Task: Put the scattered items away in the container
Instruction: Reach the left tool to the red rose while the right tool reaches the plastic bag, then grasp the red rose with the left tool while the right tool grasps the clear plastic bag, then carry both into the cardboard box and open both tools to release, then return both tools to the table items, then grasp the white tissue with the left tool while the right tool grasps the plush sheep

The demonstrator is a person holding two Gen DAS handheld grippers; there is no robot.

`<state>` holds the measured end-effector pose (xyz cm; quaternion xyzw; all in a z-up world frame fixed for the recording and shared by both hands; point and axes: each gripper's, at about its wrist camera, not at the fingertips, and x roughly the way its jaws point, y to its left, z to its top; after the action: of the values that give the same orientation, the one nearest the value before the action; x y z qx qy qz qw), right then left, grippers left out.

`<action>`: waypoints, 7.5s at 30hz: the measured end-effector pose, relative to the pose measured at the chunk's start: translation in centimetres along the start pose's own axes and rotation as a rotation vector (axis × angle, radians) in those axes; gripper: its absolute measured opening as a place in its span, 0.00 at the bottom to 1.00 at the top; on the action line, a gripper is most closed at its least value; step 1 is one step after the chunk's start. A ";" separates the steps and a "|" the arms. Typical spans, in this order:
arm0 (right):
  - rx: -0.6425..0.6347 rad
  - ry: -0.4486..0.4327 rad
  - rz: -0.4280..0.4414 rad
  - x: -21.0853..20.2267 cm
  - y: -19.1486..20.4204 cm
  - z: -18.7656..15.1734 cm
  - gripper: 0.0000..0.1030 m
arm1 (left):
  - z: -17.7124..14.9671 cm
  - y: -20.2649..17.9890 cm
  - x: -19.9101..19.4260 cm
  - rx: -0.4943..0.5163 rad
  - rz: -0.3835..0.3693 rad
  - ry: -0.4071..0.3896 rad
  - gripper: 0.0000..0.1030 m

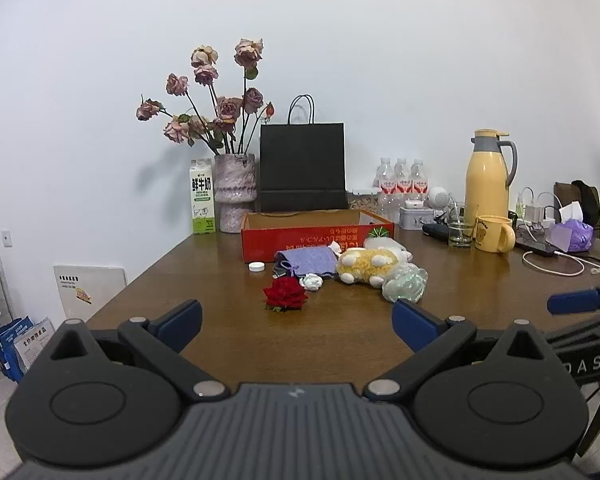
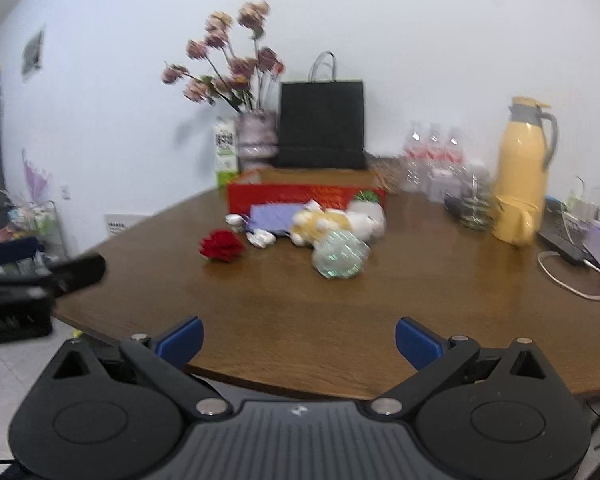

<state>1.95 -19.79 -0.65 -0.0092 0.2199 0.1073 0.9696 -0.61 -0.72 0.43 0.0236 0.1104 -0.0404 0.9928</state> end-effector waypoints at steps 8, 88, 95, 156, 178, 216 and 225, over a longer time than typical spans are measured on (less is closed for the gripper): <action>0.014 -0.073 0.026 -0.4 -0.2 -0.7 1.00 | -0.3 -0.1 1.1 -0.008 -0.016 0.065 1.00; 0.030 -0.056 0.060 11.9 -5.3 12.2 0.41 | 11.0 5.1 19.1 -0.059 -0.170 0.132 0.31; -0.015 -0.079 0.119 21.2 -4.4 21.2 0.42 | 17.0 8.1 31.6 -0.066 -0.164 0.180 0.31; 0.164 0.230 0.104 28.3 -13.4 25.2 0.85 | 20.1 7.8 33.0 -0.056 -0.038 0.312 1.00; 0.129 0.055 -0.014 6.5 -5.8 2.6 0.92 | 2.1 1.3 7.5 -0.015 0.022 0.135 1.00; 0.208 0.131 0.000 17.8 -10.1 7.0 0.92 | 3.4 0.2 19.4 -0.023 0.041 0.110 0.99; 0.476 0.202 -0.017 29.7 -14.2 11.4 0.90 | 3.5 -1.5 31.8 0.100 -0.092 0.277 0.72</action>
<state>35.91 -26.85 -3.49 0.2066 0.3344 0.0427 0.9185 30.93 -4.78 -3.26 0.0733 0.2453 -0.0877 0.9627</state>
